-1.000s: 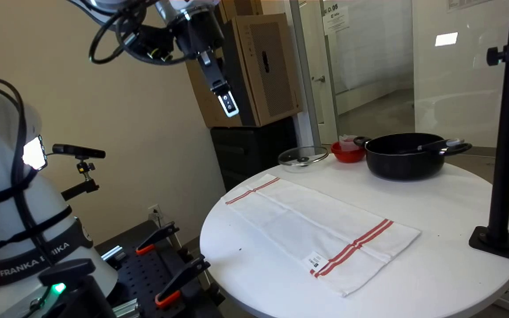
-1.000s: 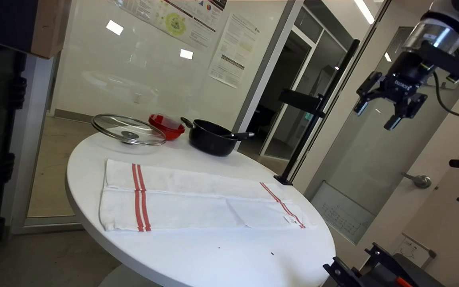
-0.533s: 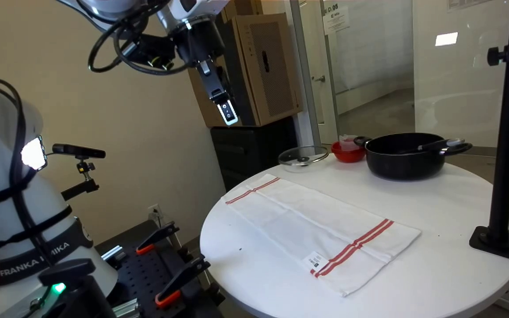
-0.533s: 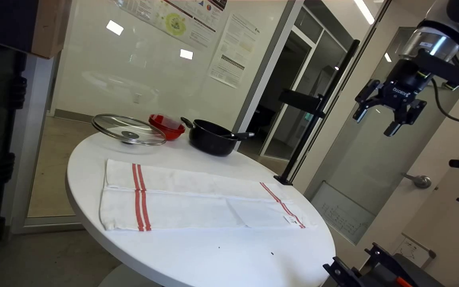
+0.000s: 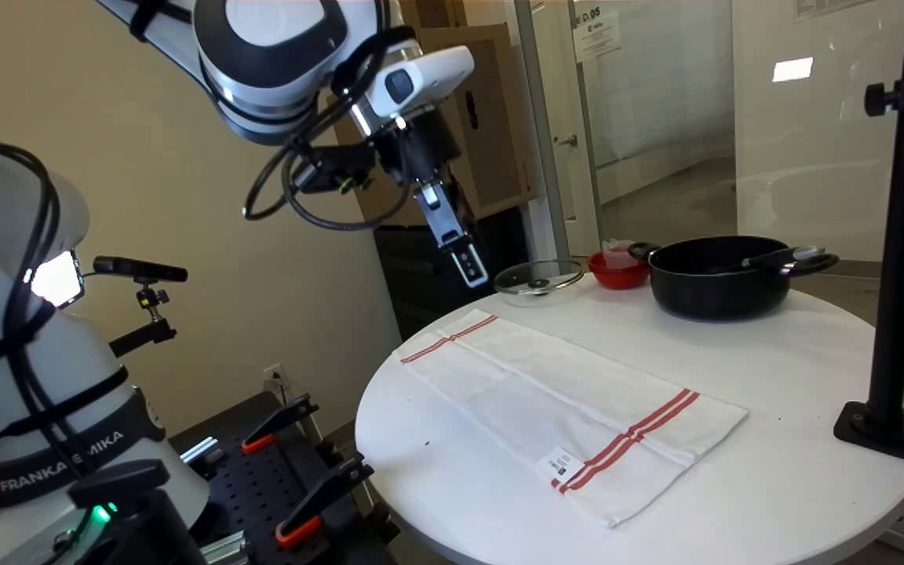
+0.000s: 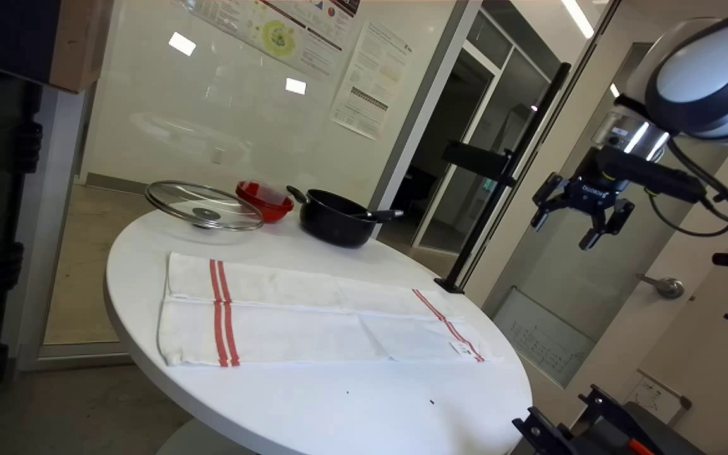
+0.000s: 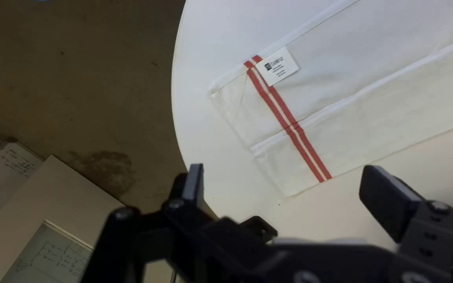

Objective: Fold the towel

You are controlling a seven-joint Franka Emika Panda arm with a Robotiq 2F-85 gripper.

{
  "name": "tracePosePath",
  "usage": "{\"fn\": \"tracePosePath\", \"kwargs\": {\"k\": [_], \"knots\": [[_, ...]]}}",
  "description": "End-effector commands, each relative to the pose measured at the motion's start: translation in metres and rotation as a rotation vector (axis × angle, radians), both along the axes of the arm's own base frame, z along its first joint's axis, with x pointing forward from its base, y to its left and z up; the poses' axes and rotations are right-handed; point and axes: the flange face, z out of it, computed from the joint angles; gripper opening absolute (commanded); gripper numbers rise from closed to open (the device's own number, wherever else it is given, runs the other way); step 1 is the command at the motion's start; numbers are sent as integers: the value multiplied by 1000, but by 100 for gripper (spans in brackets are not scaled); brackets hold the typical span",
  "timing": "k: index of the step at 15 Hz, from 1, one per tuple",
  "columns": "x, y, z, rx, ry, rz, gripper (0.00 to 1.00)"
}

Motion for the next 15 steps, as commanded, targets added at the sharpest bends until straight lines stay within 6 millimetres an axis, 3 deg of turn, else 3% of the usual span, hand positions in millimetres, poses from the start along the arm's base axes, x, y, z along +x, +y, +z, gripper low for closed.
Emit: {"fn": "tracePosePath", "kwargs": {"k": [1, 3, 4, 6, 8, 11, 15], "knots": [[14, -36, -54, -41, 39, -51, 100], [22, -56, -83, -72, 119, -86, 100], [2, -38, -56, -55, 83, -53, 100], [11, -50, -77, -56, 114, -75, 100], [18, -55, -85, -53, 123, -78, 100], [6, -45, -88, -67, 120, -55, 100], [8, -40, -106, -76, 106, -98, 100]]}}
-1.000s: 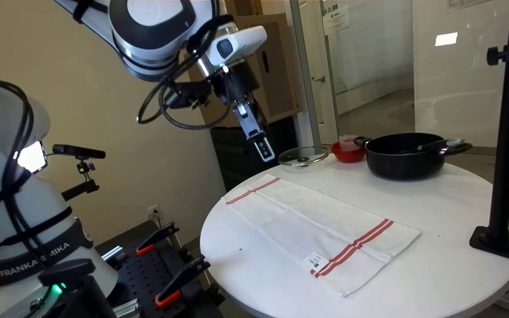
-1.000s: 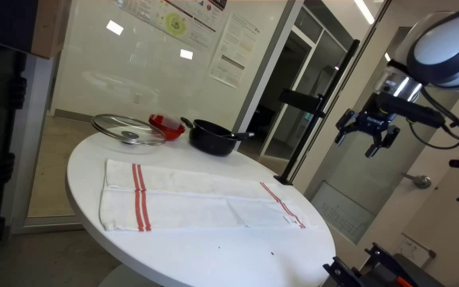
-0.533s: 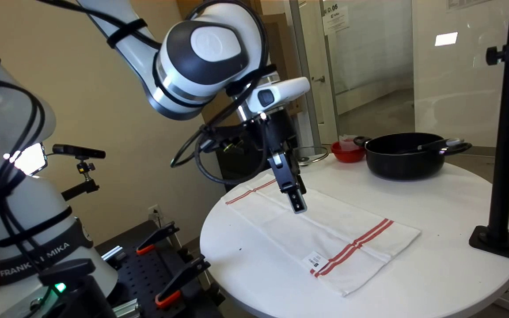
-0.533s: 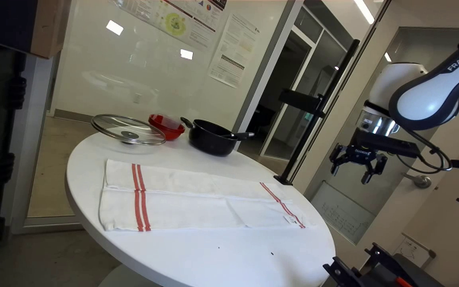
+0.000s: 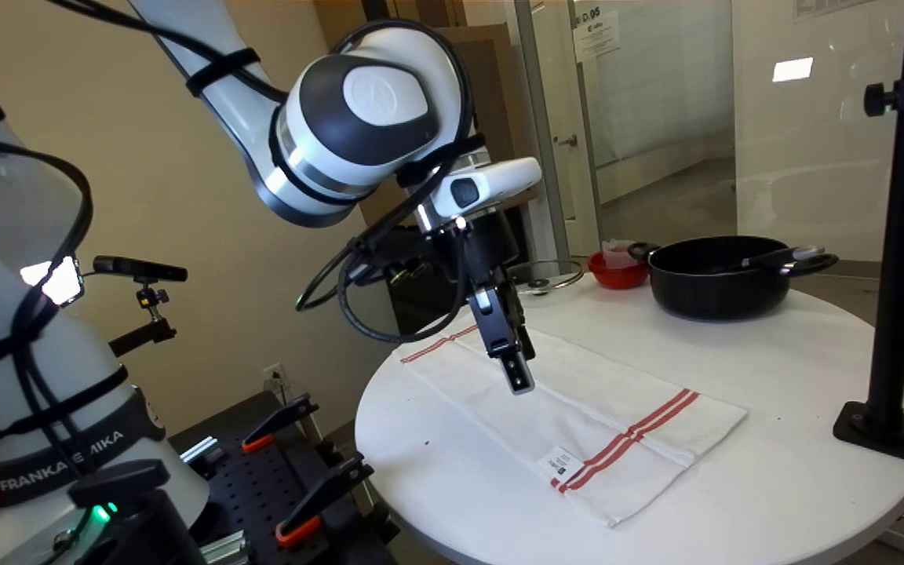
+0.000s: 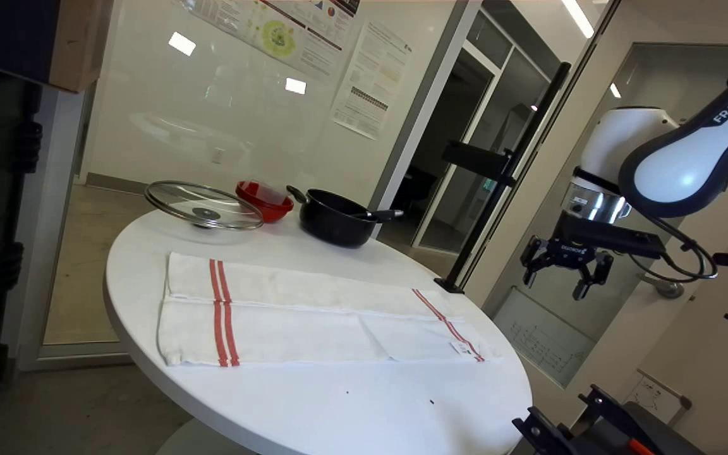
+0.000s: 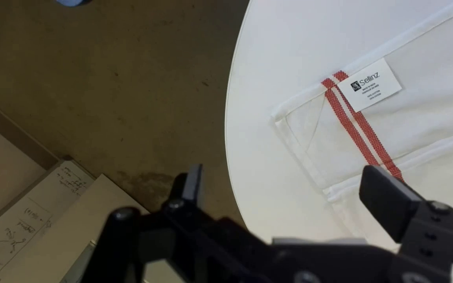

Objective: Fold the towel

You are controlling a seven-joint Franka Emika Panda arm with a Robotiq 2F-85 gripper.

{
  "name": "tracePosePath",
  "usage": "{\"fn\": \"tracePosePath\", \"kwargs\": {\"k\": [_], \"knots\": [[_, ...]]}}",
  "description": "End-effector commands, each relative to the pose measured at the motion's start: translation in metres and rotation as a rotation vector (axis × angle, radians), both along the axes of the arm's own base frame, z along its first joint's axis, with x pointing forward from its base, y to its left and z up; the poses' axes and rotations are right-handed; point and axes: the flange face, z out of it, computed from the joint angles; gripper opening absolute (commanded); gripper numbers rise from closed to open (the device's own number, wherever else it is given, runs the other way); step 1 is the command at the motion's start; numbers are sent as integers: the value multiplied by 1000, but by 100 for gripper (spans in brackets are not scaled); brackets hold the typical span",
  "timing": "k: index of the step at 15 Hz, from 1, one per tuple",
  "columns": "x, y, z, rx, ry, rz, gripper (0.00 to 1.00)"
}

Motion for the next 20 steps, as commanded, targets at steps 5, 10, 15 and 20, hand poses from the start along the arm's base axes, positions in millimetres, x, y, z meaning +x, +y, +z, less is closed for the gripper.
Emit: {"fn": "tracePosePath", "kwargs": {"k": [5, 10, 15, 20], "knots": [[19, 0, -19, -27, -140, -47, 100], [29, -14, -73, -1, -88, -115, 100], [24, -13, -74, -12, -60, -97, 100], [32, -4, -87, -55, -71, -58, 100]]}}
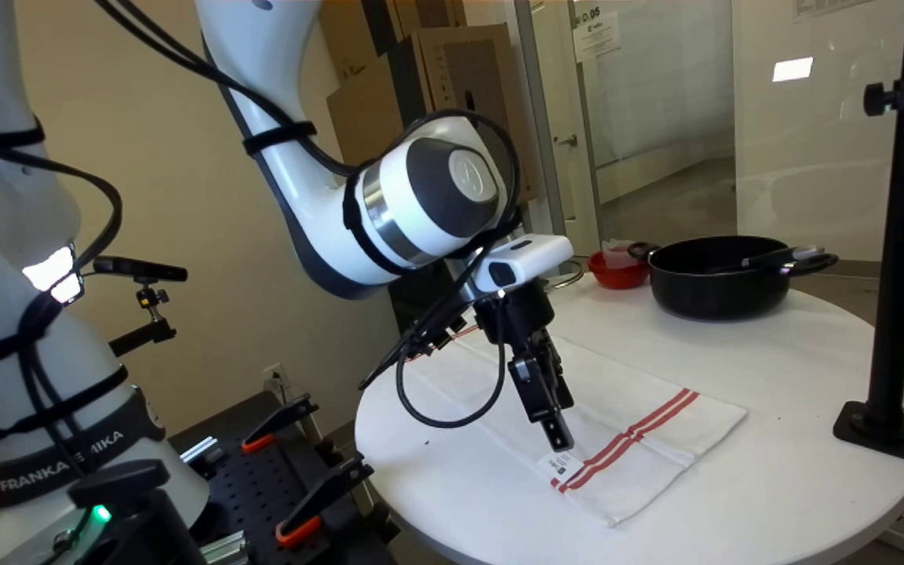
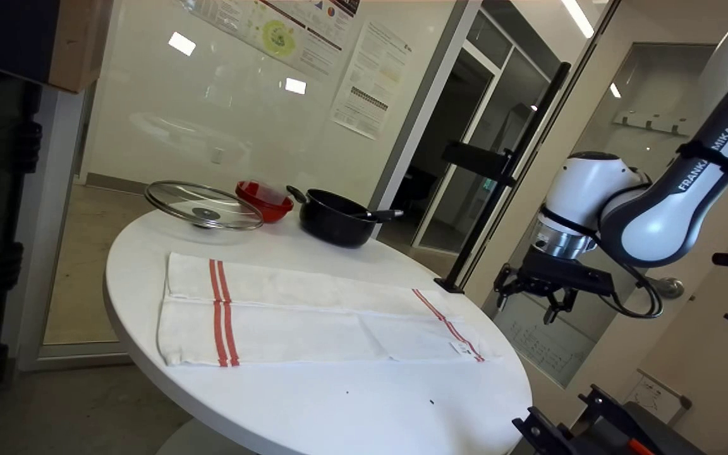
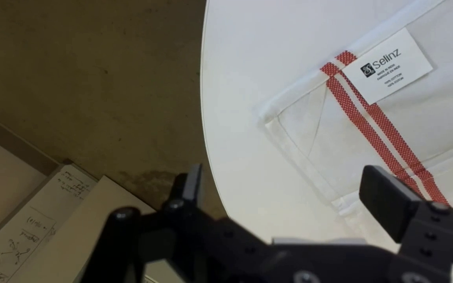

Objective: Fold the towel

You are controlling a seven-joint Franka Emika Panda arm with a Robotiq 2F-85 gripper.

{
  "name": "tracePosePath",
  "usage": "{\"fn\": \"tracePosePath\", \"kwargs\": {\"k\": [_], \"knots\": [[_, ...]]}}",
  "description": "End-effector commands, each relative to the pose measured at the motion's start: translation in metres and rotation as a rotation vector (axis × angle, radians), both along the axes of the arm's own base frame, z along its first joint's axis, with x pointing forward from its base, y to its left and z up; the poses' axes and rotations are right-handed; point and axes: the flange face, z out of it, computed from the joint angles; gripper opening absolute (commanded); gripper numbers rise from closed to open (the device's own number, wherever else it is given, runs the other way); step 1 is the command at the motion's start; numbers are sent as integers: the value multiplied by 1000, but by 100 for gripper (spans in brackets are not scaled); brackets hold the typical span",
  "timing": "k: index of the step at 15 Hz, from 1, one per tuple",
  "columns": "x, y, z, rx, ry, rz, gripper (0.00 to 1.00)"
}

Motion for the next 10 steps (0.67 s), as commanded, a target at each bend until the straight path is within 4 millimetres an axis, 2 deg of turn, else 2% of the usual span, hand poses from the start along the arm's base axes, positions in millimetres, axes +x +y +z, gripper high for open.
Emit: {"fn": "tracePosePath", "kwargs": {"k": [1, 6, 10], "knots": [[12, 4, -14, -30, -19, -1, 100], [27, -3, -37, -57, -33, -80, 100], [32, -16, -66, -66, -11, -135, 100]]}}
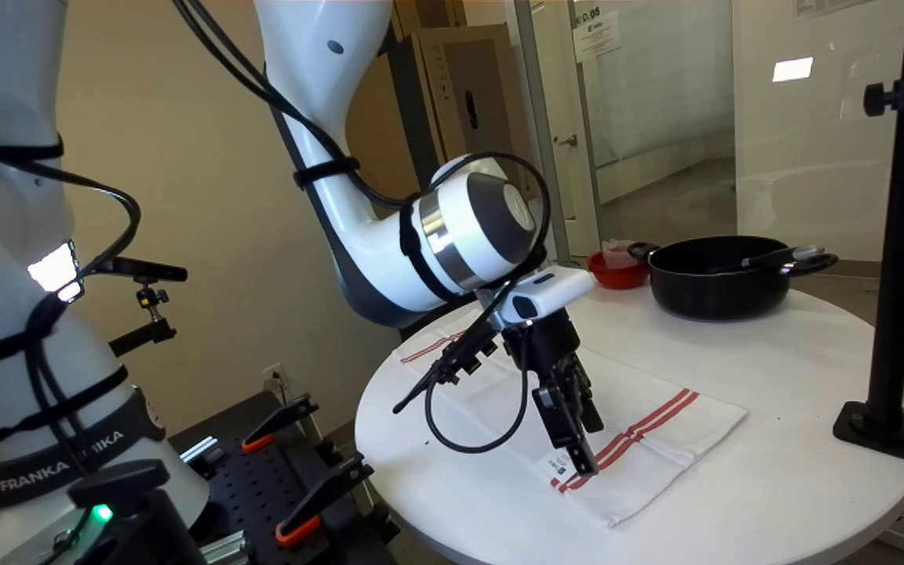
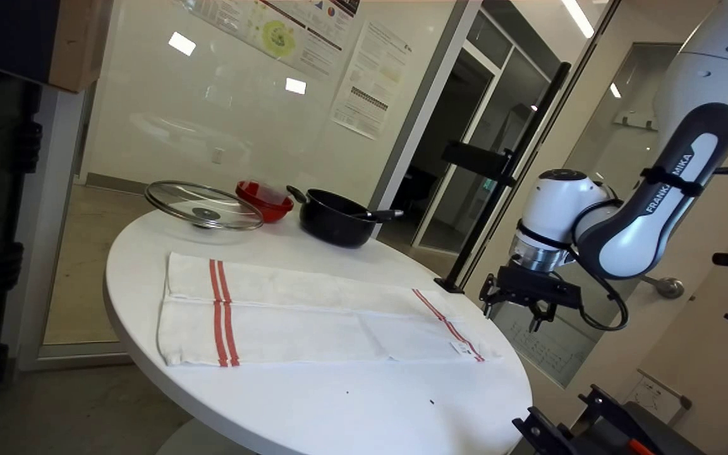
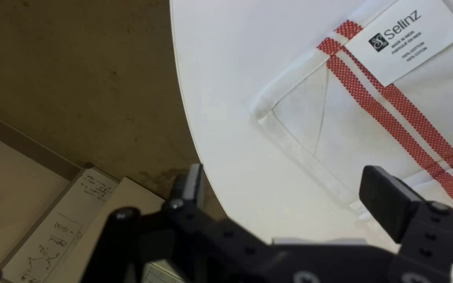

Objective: Fold the towel

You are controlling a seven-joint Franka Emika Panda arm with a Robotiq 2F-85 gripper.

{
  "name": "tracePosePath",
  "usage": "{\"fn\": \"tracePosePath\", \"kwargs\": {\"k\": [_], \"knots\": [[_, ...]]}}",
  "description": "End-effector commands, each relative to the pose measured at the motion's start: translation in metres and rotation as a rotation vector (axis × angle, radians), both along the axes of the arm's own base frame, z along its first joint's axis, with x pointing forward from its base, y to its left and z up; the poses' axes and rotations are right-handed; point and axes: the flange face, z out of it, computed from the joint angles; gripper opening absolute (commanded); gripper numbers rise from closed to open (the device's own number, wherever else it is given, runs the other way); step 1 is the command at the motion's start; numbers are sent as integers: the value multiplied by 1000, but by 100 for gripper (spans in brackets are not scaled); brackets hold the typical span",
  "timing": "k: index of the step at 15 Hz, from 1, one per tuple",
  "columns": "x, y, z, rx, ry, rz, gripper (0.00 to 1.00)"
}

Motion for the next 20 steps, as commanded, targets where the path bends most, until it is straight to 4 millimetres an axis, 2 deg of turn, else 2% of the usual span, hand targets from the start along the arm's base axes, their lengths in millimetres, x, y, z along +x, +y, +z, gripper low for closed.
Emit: {"fn": "tracePosePath", "kwargs": {"k": [1, 4, 7, 8, 9, 10, 14, 18, 20], "knots": [[8, -13, -33, -6, 20, -28, 100], [9, -19, -54, 1, 46, -29, 100], [18, -21, -71, 3, 51, -25, 100], [22, -20, -74, 6, 48, -23, 92], [26, -19, -76, 12, 43, -19, 74], [29, -19, -78, 14, 39, -17, 68], [39, -17, -82, 28, 27, -21, 36], [38, -19, -77, 44, 18, -28, 6], [35, -20, -72, 58, 19, -31, 0]]}}
